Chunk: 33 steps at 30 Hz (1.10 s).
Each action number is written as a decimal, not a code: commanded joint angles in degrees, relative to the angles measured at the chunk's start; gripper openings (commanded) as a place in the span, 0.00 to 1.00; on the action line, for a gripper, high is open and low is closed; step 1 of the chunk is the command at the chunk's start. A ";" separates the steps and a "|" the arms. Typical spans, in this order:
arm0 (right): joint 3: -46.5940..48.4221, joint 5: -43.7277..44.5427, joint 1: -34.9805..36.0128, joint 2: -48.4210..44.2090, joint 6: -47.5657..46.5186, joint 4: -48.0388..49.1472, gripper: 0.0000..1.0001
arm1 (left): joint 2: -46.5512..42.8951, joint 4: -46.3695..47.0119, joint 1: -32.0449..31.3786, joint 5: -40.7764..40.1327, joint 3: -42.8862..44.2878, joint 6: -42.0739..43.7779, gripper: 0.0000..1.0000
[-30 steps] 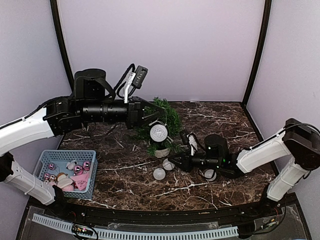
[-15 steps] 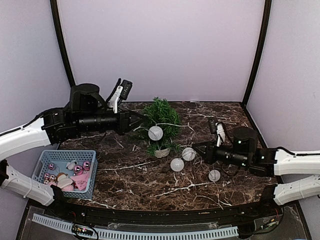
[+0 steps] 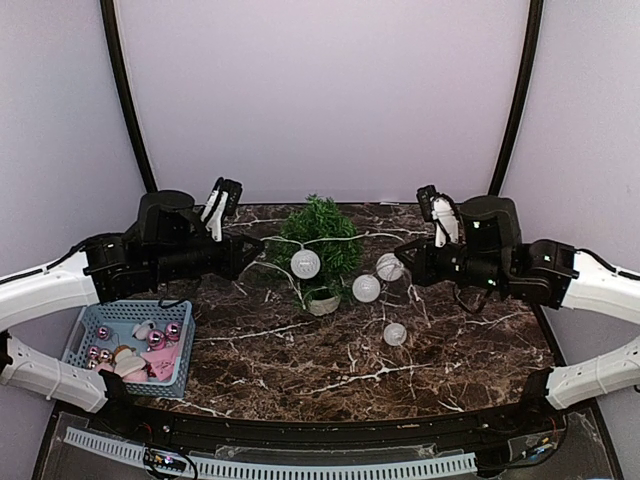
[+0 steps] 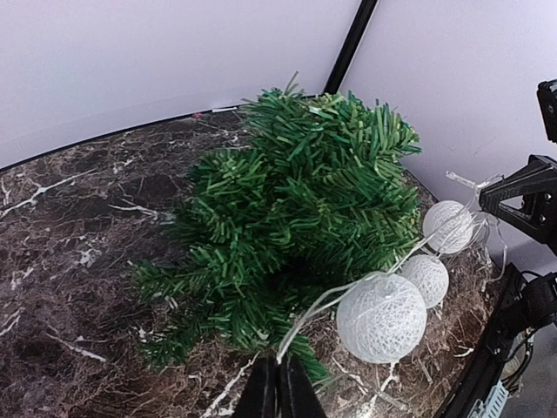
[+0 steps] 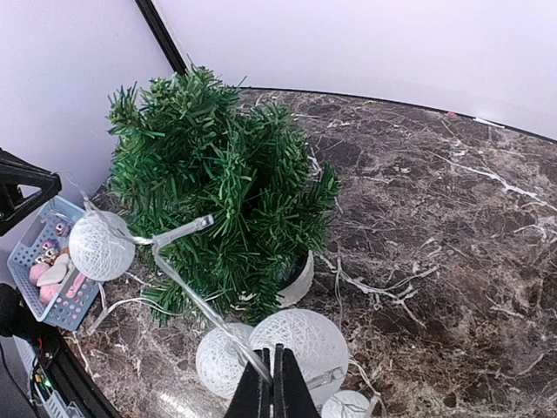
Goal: Decorate the small christmas tree
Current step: Wrap the side of the string light in the gap of the branches.
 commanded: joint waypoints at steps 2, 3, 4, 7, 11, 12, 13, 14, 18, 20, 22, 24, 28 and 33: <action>7.62 2.84 0.54 3.11 -2.29 -5.63 0.00 | -5.36 0.22 1.45 -3.93 -3.17 -1.77 0.00; 9.31 3.29 0.62 3.65 -2.82 -6.43 0.00 | -5.98 0.36 1.93 -3.73 -3.75 -1.88 0.00; 10.92 3.82 0.82 4.39 -3.33 -7.36 0.00 | -6.23 0.73 2.12 -3.32 -4.18 -1.96 0.00; 16.35 4.96 1.15 6.77 -5.37 -10.16 0.00 | -6.51 2.39 2.71 -1.66 -4.52 -1.75 0.00; 22.97 7.16 1.47 10.27 -8.50 -13.44 0.00 | -5.30 5.16 2.96 0.95 -3.85 -1.30 0.00; 24.10 8.28 1.48 11.18 -9.15 -14.05 0.00 | -5.01 5.34 3.04 1.17 -3.32 -1.29 0.00; 25.31 9.84 1.51 12.07 -9.77 -14.57 0.00 | -4.40 5.56 3.18 1.28 -3.02 -1.29 0.00; 26.54 11.35 1.48 13.02 -10.37 -15.07 0.00 | -4.03 6.09 3.23 1.47 -2.46 -1.33 0.00; 32.09 18.93 1.47 16.80 -12.87 -16.68 0.00 | -1.55 8.28 3.54 2.57 -0.79 -1.89 0.00; 34.59 22.04 1.50 18.56 -14.74 -17.19 0.00 | -0.45 9.57 3.55 3.43 -0.11 -2.24 0.00; 36.29 25.10 1.43 19.84 -17.26 -16.90 0.00 | 0.49 10.64 3.55 4.32 0.41 -2.43 0.00; 36.98 28.02 1.30 21.01 -20.53 -15.52 0.00 | 1.33 11.51 3.69 5.07 0.91 -2.50 0.00; 39.04 27.38 0.04 23.09 -25.25 -12.04 0.00 | 2.19 12.71 3.64 7.24 1.96 -2.58 0.00; 42.04 23.87 -1.57 25.96 -28.87 -8.08 0.00 | 1.65 14.69 4.14 7.51 1.96 -3.11 0.00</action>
